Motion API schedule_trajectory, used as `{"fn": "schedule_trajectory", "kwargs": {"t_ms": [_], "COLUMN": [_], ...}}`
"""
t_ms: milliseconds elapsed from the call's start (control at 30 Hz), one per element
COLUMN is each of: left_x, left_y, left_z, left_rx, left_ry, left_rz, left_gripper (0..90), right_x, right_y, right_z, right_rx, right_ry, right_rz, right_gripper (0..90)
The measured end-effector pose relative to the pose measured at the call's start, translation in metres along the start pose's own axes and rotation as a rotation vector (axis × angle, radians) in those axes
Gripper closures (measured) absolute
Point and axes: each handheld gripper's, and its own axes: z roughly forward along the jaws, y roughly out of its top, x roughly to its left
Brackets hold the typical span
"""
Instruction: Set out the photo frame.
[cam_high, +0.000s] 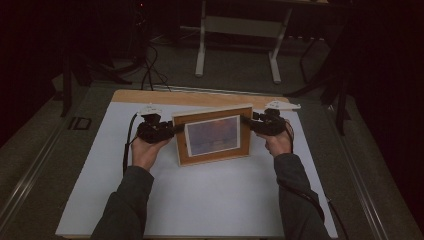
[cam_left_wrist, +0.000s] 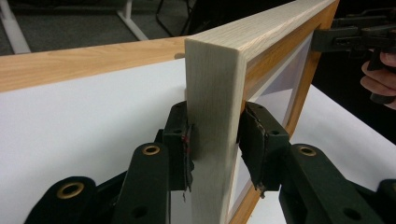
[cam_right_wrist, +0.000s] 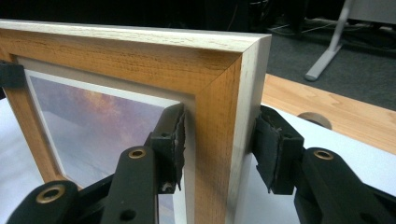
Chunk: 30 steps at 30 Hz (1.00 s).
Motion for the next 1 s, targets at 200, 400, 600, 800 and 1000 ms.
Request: {"fn": "schedule_trajectory", "kwargs": {"t_ms": [200, 400, 600, 800, 1000], "left_x": [0.008, 0.015, 0.022, 0.025, 0.026], "left_y": [0.006, 0.008, 0.006, 0.007, 0.007], "left_z": [0.004, 0.004, 0.004, 0.005, 0.006], "left_rx": [-0.001, -0.02, -0.038, -0.055, -0.061], "left_ry": [-0.005, -0.002, -0.008, -0.006, -0.023], "left_rz": [0.022, 0.009, -0.011, -0.027, -0.062], "left_gripper": [65.0, 63.6, 62.0, 60.4, 59.4], "right_x": [0.002, 0.005, 0.009, 0.011, 0.013], "right_y": [-0.002, -0.002, -0.005, -0.009, -0.011], "right_z": [-0.001, 0.0, 0.001, 0.0, -0.003], "right_rx": [-0.019, -0.023, -0.024, -0.026, -0.023], "right_ry": [-0.023, -0.028, -0.03, -0.024, -0.024], "right_rz": [0.003, 0.003, -0.001, 0.009, 0.012], "right_gripper": [57.3, 58.5, 60.1, 61.0, 61.6]}}
